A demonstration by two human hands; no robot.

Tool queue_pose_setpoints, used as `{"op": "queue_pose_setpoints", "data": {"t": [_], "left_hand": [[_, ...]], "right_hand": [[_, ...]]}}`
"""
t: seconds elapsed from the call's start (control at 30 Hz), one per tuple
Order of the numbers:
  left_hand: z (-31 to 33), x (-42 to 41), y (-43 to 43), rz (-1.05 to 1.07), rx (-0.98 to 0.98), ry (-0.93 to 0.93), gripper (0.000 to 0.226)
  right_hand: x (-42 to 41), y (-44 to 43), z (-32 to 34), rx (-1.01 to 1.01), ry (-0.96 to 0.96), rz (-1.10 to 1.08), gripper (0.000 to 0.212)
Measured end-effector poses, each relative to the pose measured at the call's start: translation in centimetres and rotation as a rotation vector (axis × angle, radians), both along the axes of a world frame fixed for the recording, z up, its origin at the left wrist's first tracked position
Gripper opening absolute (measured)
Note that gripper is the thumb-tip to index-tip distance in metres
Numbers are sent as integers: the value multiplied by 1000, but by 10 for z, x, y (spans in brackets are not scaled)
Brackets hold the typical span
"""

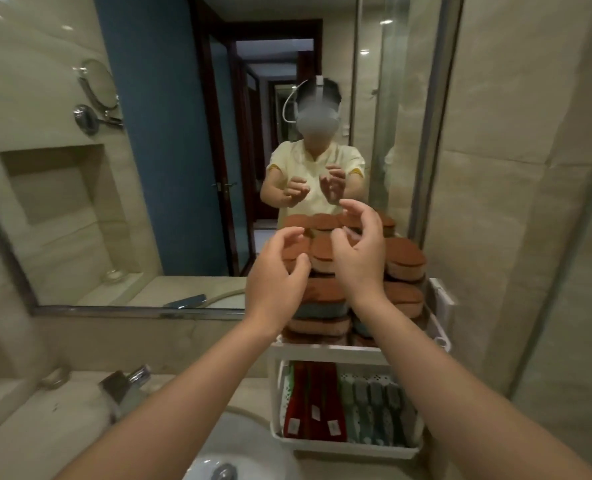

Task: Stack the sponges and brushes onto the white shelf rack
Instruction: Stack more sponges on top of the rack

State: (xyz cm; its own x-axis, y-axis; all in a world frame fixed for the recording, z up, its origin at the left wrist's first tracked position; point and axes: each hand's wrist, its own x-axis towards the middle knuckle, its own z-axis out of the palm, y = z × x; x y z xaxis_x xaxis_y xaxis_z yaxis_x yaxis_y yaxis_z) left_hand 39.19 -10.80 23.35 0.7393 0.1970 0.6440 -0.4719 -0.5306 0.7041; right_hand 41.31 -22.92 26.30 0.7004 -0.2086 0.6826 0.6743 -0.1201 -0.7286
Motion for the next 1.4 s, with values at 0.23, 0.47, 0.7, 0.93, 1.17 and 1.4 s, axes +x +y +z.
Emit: {"op": "queue_pose_setpoints", "data": {"t": [0.23, 0.47, 0.7, 0.93, 1.17, 1.4], "left_hand": [[-11, -80, 102, 197, -134, -19, 37], [-47, -212, 187, 430, -205, 51, 37], [-115, -377, 247, 691, -267, 183, 36], [-195, -561, 259, 1029, -424, 238, 34], [-243, -716, 235, 1326, -549, 264, 40], [-264, -830, 202, 1610, -627, 294, 44]], "right_hand": [[-53, 120, -16, -20, 155, 345, 37], [-155, 206, -61, -126, 342, 602, 35], [-293, 278, -129, -449, 483, 866, 35], [-442, 325, -206, -845, 519, 1233, 31], [-581, 352, -260, -1123, 378, 1441, 37], [-699, 366, -275, -1210, 326, 1686, 36]]}}
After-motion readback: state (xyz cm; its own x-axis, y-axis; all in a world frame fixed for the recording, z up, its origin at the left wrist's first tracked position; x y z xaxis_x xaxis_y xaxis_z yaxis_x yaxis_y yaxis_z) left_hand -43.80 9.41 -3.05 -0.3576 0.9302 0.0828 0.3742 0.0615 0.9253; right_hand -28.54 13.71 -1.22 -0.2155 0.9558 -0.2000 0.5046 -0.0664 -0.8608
